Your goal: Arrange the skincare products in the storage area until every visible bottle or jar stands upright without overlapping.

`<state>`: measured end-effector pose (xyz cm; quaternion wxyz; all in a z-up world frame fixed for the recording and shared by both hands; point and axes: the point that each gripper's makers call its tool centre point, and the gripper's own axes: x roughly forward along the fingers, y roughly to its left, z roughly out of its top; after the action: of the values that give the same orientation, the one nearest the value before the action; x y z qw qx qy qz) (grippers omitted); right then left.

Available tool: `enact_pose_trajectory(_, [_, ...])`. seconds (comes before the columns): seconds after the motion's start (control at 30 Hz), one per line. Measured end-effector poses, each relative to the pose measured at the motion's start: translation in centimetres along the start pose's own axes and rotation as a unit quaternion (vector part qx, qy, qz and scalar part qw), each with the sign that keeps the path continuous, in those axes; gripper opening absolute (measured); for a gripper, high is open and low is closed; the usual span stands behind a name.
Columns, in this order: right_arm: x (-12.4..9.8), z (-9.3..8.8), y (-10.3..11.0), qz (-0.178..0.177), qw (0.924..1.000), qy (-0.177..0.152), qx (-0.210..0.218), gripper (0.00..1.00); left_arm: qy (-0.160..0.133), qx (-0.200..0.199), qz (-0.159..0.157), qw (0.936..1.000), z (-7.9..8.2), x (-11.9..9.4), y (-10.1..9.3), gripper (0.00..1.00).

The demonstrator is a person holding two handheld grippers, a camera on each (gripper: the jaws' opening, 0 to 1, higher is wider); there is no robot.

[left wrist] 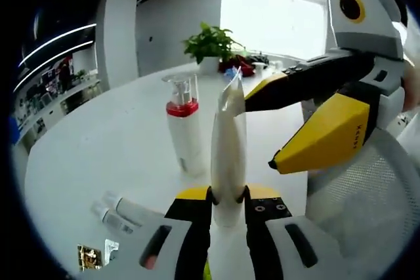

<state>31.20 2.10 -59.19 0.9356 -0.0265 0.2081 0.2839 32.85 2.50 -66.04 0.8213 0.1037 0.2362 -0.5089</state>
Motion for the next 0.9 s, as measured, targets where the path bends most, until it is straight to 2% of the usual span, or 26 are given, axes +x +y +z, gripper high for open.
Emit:
enact_pose_trajectory(0.27, [-0.9, -1.7, -1.7, -0.012, 0.9997, 0.007, 0.019, 0.47, -0.013, 0.014, -0.019, 0.9997, 0.6, 0.8, 0.4, 0.15])
enact_pose_trajectory(0.6, [-3.2, -4.4, -4.4, -0.046, 0.9978, 0.014, 0.046, 0.56, -0.011, 0.030, -0.029, 0.9991, 1.0, 0.7, 2.3, 0.15])
enact_pose_trajectory(0.77, [-4.0, -4.1, -5.4, -0.058, 0.9965, -0.007, 0.060, 0.66, -0.010, 0.041, -0.042, 0.9982, 1.3, 1.0, 2.8, 0.15])
enact_pose_trajectory(0.9, [-4.5, -3.8, -5.7, -0.062, 0.9960, -0.016, 0.062, 0.67, -0.009, 0.047, -0.050, 0.9976, 1.6, 1.4, 3.3, 0.15])
